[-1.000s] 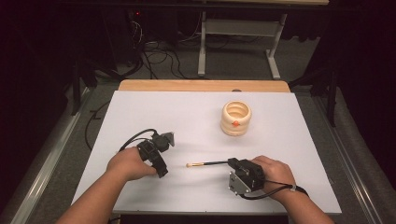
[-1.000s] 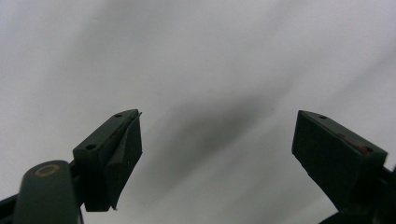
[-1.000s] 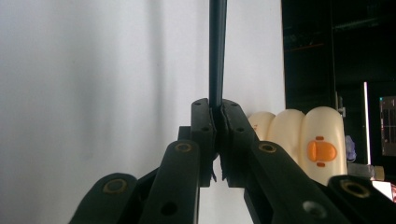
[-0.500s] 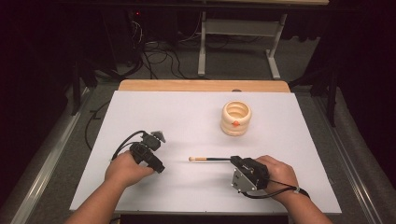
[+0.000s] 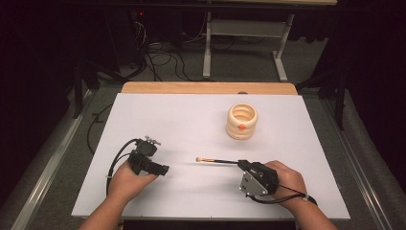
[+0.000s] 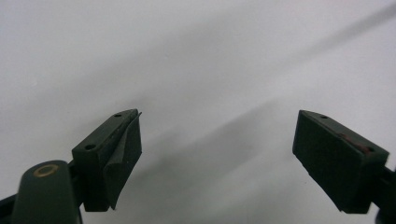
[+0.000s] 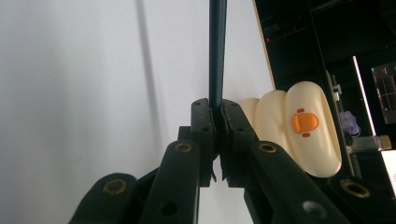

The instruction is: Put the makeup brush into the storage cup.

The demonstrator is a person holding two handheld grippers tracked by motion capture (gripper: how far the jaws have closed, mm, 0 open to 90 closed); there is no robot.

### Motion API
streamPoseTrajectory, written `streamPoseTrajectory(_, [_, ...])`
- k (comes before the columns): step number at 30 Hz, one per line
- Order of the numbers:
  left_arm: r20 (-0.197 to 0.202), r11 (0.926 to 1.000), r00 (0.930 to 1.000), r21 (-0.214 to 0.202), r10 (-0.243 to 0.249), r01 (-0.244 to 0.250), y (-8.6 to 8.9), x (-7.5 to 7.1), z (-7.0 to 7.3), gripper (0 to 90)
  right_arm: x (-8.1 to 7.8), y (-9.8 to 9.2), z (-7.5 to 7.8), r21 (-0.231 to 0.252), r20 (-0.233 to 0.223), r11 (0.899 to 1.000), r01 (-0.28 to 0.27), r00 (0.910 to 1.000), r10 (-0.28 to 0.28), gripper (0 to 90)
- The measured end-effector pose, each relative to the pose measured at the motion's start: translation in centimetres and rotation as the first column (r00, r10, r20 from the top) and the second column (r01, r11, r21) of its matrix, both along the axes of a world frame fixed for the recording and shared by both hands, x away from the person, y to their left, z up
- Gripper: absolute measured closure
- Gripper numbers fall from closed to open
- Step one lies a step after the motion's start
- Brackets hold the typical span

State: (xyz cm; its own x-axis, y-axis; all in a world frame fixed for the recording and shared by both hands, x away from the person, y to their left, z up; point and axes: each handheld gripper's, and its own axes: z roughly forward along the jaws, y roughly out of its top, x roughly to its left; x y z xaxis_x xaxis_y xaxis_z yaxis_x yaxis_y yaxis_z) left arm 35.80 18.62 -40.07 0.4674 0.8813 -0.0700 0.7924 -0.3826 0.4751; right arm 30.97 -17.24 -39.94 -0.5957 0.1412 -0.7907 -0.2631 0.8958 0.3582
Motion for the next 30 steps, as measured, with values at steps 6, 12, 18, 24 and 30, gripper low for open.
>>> streamPoseTrajectory(6, [0.081,0.9980,0.9962,-0.057,0.031,-0.026,0.7,-0.6,-0.7,16.2,0.1,-0.5,0.3,0.060,-0.022,0.998,0.028,0.9994,-0.027,87.7])
streamPoseTrajectory(12, [0.173,0.9983,0.9841,-0.049,0.038,-0.030,0.9,-1.0,-1.2,16.0,0.3,-1.1,0.5,0.132,-0.062,0.988,0.081,0.9954,-0.073,87.7])
streamPoseTrajectory(18, [0.248,0.9965,0.9665,-0.066,0.065,-0.050,1.0,-1.4,-1.4,16.0,0.6,-1.3,0.5,0.172,-0.080,0.978,0.116,0.9913,-0.104,87.7])
streamPoseTrajectory(24, [0.284,0.9892,0.9540,-0.134,0.097,-0.061,1.6,-1.5,-2.0,16.0,0.5,-1.1,0.6,0.224,-0.094,0.963,0.146,0.9873,-0.128,87.7])
streamPoseTrajectory(30, [0.324,0.9846,0.9403,-0.167,0.104,-0.052,1.8,-1.7,-2.2,15.9,0.5,-1.0,0.8,0.276,-0.111,0.948,0.160,0.9848,-0.134,87.7])
